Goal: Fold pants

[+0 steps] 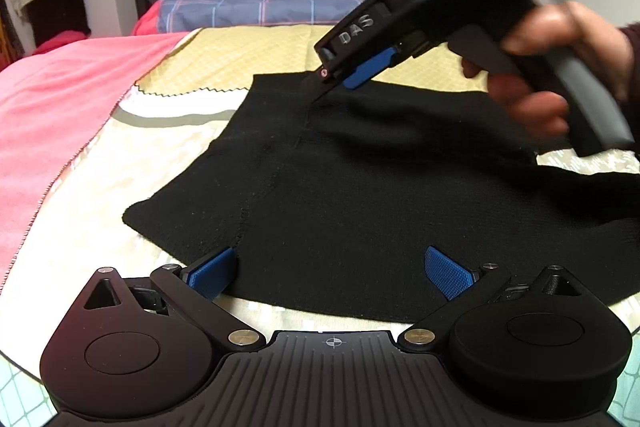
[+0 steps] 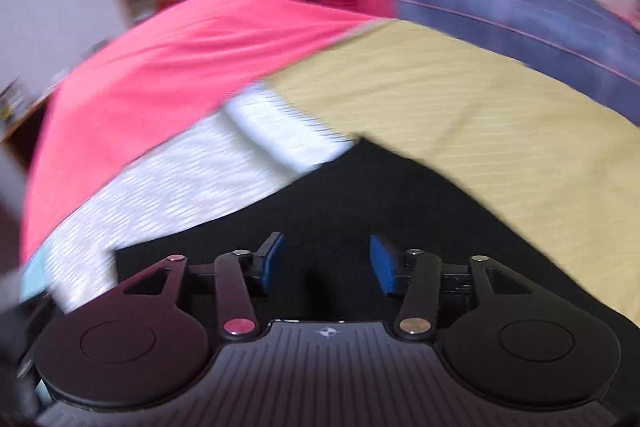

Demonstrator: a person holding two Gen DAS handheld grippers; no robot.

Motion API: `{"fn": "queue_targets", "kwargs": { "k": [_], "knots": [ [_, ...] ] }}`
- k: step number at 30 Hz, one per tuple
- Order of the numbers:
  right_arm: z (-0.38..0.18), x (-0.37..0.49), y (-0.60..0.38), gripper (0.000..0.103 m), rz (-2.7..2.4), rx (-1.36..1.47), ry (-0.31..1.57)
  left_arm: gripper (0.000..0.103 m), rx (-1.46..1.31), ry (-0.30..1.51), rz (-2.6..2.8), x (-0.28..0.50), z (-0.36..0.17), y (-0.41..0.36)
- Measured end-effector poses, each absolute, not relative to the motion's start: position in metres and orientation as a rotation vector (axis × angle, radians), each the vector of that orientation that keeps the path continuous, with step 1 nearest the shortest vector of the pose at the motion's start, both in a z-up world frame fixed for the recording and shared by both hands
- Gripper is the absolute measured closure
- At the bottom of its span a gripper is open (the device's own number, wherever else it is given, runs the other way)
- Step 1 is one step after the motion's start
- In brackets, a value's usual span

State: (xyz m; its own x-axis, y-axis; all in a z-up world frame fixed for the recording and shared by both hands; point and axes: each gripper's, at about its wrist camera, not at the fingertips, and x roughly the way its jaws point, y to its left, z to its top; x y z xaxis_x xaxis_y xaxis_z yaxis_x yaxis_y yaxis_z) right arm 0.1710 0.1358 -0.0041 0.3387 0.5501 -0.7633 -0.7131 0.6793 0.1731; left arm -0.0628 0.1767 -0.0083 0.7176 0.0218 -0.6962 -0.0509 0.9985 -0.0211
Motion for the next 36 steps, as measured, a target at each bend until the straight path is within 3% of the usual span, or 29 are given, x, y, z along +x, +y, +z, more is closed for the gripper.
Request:
{"fn": "queue_targets", "kwargs": {
  "k": [1, 3, 6, 16, 17, 20, 28, 36],
  "knots": [
    [-0.014, 0.179, 0.143, 0.065, 0.804, -0.212, 0.932, 0.0, -0.036, 0.772, 0.041, -0.062, -0.008, 0.176],
    [-0.039, 0.186, 0.166, 0.067, 0.771, -0.261, 0.964, 0.0, -0.03, 0.774, 0.046, -0.061, -0.009, 0.175],
    [-0.042, 0.18, 0.188, 0.057, 0.768, -0.274, 0.823, 0.0, -0.031, 0.777, 0.049, -0.061, -0.009, 0.174],
    [-0.032, 0.18, 0.169, 0.046, 0.79, -0.234, 0.926, 0.0, -0.074, 0.817, 0.005, -0.057, 0.011, 0.181],
    [-0.024, 0.178, 0.167, 0.043, 0.791, -0.232, 0.936, 0.0, -0.075, 0.814, -0.004, -0.057, 0.015, 0.183],
    [0.009, 0.171, 0.148, 0.021, 0.777, -0.233, 0.904, 0.0, -0.069, 0.791, -0.032, -0.053, 0.031, 0.188],
    [0.057, 0.175, 0.048, 0.015, 0.62, -0.132, 0.882, 0.0, -0.107, 0.792, -0.087, 0.001, 0.06, 0.194],
    [0.042, 0.182, -0.062, 0.013, 0.323, 0.041, 0.922, 0.0, -0.164, 0.874, -0.093, 0.092, 0.06, 0.178]
  ]
}}
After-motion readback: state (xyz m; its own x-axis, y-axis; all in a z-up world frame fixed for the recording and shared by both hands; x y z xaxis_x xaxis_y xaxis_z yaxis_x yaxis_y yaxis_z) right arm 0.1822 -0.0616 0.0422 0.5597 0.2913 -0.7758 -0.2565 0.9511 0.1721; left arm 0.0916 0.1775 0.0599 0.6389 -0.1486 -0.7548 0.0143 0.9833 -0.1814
